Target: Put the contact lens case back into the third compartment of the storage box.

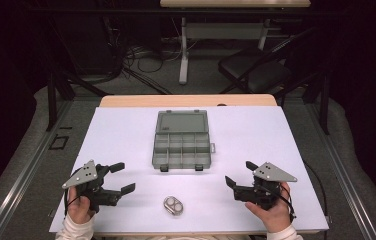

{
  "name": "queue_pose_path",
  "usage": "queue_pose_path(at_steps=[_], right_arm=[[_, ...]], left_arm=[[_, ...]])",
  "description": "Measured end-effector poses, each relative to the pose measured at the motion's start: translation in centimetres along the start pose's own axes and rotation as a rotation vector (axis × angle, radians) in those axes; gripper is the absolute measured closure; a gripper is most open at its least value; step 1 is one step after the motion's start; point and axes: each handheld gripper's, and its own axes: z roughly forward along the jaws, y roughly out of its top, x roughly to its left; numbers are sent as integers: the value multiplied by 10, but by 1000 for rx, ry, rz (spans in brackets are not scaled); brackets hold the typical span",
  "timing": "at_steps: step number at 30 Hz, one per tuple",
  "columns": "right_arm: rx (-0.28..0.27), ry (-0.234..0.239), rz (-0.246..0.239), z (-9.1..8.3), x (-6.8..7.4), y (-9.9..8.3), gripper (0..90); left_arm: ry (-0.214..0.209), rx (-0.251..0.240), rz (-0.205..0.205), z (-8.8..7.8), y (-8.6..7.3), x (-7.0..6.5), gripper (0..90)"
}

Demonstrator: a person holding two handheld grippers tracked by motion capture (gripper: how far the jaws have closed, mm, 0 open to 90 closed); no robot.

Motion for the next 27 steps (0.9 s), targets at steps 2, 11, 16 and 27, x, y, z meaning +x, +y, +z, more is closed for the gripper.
queue_pose_path(at_steps=[2,11,16,27], right_arm=[[-2,-5,-5,0,1,1,148],[18,-6,-20,2,4,0,154],[37,-6,-10,2,6,0,153],[88,23,-15,5,19,9,153]], left_arm=[[-5,4,-4,1,0,0,161],[12,2,-9,1,0,-1,160],[9,8,-4,3,1,-1,160],[1,21,0,5,0,0,161]])
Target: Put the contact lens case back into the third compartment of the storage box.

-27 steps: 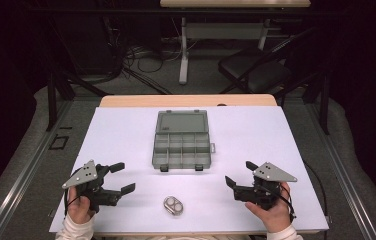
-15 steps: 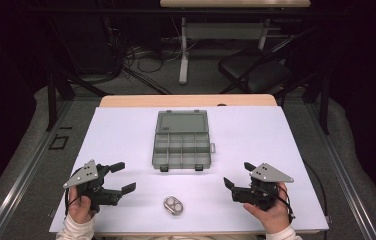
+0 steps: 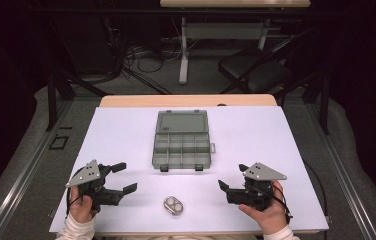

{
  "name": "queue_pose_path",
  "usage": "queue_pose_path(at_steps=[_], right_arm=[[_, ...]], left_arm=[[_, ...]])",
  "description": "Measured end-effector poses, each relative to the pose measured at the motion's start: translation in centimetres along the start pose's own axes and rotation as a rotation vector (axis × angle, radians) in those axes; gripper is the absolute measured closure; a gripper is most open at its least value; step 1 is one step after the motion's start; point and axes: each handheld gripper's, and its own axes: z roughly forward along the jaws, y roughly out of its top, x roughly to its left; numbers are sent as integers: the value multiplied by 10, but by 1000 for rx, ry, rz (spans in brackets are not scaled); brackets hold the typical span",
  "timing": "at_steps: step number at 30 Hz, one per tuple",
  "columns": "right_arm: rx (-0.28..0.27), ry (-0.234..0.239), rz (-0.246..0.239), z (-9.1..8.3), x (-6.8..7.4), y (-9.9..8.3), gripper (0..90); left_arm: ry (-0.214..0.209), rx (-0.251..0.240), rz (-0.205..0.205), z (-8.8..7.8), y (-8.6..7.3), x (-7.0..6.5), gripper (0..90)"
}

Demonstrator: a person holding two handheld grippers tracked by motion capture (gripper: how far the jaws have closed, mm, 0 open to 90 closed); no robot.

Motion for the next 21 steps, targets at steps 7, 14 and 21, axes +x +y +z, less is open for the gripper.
queue_pose_path(at_steps=[7,14,21], right_arm=[[20,36,-13,9,15,4,188],[83,63,-43,22,33,8,191],[120,91,-60,35,45,8,204]], left_arm=[[3,5,-3,1,0,-1,161],[4,13,-1,3,0,-1,160],[5,15,-4,3,0,-1,160]])
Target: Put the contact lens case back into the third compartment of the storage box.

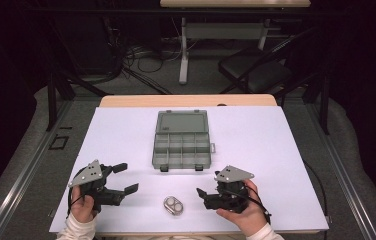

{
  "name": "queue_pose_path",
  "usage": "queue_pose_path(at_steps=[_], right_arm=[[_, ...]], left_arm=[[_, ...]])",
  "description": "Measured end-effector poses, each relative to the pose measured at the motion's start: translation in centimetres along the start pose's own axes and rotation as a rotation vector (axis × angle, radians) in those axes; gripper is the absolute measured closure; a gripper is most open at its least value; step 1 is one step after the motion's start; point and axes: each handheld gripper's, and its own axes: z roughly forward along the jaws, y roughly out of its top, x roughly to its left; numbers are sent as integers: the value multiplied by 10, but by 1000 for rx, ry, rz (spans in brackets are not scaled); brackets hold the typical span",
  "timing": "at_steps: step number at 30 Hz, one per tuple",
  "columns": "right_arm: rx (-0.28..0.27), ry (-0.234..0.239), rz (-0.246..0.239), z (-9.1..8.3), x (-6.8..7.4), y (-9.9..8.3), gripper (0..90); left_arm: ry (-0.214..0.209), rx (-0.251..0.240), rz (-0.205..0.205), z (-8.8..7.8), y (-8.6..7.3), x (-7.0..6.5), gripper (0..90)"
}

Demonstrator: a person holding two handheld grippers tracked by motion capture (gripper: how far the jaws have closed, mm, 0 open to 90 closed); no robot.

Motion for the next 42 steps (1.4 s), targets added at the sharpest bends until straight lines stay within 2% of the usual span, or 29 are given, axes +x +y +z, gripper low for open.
queue_pose_path(at_steps=[5,13,20,29,31,37,40,42], right_arm=[[37,27,-3,9,8,3,212],[82,56,-7,15,14,13,216],[85,80,-51,25,28,17,234],[84,105,-81,44,48,14,259],[85,105,-81,48,50,13,266],[128,145,-53,56,54,14,277],[135,142,-46,58,55,15,284],[151,160,-40,59,55,17,351]], left_arm=[[-2,-1,-2,1,0,0,160],[-5,1,-3,1,0,0,160],[-4,6,-1,1,0,0,160],[0,8,2,1,0,0,160],[-4,8,2,1,0,1,161],[-1,9,3,1,0,0,161],[-1,5,1,2,-1,0,161],[-1,6,-3,2,-1,0,160]])
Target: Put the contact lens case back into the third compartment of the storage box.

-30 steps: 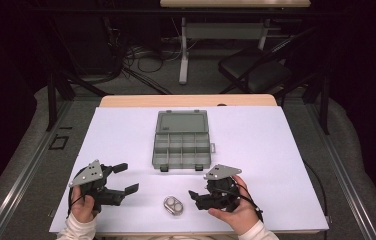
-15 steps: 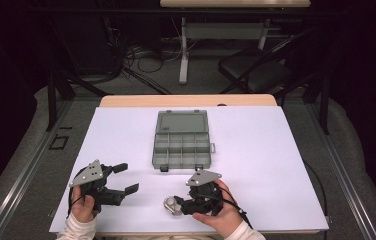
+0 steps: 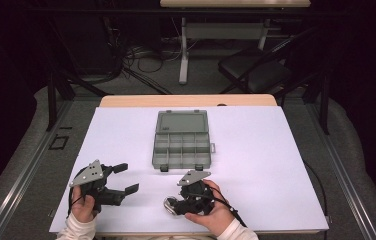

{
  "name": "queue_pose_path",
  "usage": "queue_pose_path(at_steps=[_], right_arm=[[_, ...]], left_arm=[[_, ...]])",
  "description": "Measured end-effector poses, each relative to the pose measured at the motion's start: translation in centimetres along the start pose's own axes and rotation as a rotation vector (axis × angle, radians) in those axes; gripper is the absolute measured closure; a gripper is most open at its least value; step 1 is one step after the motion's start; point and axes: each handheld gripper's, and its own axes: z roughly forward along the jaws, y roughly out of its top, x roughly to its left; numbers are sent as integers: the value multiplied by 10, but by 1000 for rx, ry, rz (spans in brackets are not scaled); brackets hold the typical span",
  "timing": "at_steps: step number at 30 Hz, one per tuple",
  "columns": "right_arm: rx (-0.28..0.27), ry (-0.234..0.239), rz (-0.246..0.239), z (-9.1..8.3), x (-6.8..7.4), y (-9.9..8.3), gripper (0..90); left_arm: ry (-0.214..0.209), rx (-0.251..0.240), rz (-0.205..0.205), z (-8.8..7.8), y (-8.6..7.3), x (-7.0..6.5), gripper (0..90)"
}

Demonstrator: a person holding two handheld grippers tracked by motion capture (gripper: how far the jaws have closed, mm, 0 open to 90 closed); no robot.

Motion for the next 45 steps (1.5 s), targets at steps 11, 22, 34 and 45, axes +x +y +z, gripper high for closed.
queue_pose_path(at_steps=[11,22,34,45], right_arm=[[75,-4,-16,13,7,2,352],[159,-10,-38,28,13,0,353],[242,5,-15,38,12,1,353],[288,11,-30,43,12,-1,412]], left_arm=[[0,5,-1,0,0,0,160],[-5,11,1,1,0,0,160],[-1,14,4,1,0,0,161],[-2,19,0,1,0,1,160]])
